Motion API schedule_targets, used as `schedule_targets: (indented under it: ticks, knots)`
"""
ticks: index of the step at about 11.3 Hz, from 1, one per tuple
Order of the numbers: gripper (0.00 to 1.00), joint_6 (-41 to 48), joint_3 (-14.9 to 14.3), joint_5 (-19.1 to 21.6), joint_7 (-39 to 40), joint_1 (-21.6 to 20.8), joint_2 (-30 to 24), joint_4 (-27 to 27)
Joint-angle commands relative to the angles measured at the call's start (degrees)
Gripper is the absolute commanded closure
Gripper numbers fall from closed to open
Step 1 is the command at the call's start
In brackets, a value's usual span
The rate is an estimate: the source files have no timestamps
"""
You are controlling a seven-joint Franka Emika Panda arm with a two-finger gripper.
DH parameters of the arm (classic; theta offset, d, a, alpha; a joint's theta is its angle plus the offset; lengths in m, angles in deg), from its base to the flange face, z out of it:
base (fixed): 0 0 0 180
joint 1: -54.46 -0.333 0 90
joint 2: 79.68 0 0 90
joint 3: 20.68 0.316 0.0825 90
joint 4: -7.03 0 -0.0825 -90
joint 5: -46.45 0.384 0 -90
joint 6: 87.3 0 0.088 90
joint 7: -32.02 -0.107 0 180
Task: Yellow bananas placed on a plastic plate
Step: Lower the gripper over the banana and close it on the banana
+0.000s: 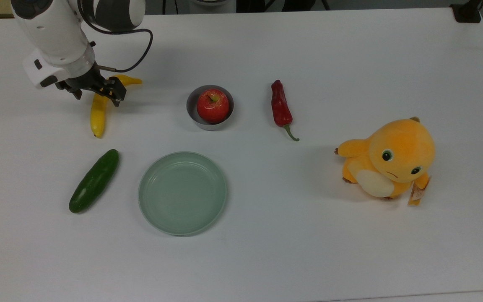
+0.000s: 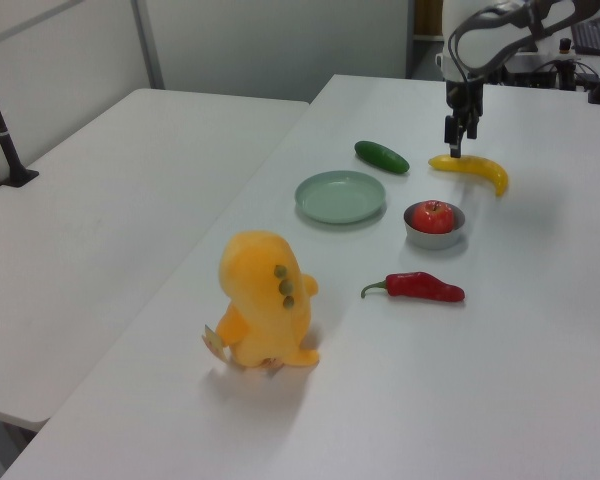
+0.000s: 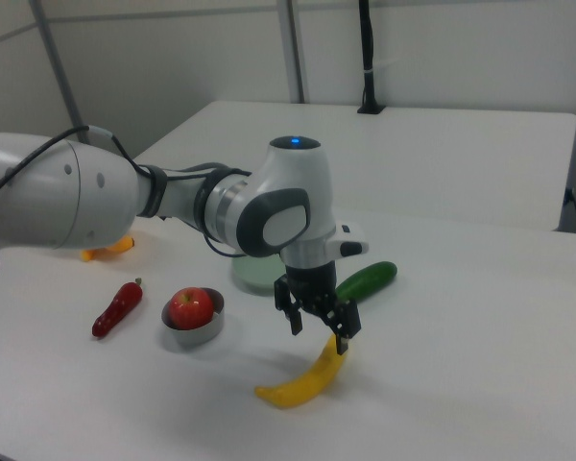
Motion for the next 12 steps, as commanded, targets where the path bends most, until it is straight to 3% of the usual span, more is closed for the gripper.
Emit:
schedule_targets:
  ticks: [1, 2, 3, 7, 8, 10, 11, 12]
  knots:
    - [0.0, -3.25, 0.07, -0.85, 3.24, 0.58, -1.04, -3.17]
    - [0.0, -3.95, 0.07, -1.37, 3.68, 0.58, -0.87, -3.96]
    - [0.09, -4.56, 0.07, -3.37, 6.29, 0.58, -0.87, -5.01]
    - [0.12, -7.37, 0.07, -3.66, 6.84, 0.84, -0.87, -7.13]
    - [0.25, -7.47, 0.07, -3.66, 6.67, 0.84, -0.87, -7.57]
    - [0.72, -7.47, 0.07, -3.66, 6.67, 0.84, -0.87, -7.66]
    - [0.9, -7.03, 0.07, -3.75, 6.76, 0.84, -0.87, -7.66]
    - [1.0, -6.68, 0.07, -3.75, 6.76, 0.76, -1.04, -7.57]
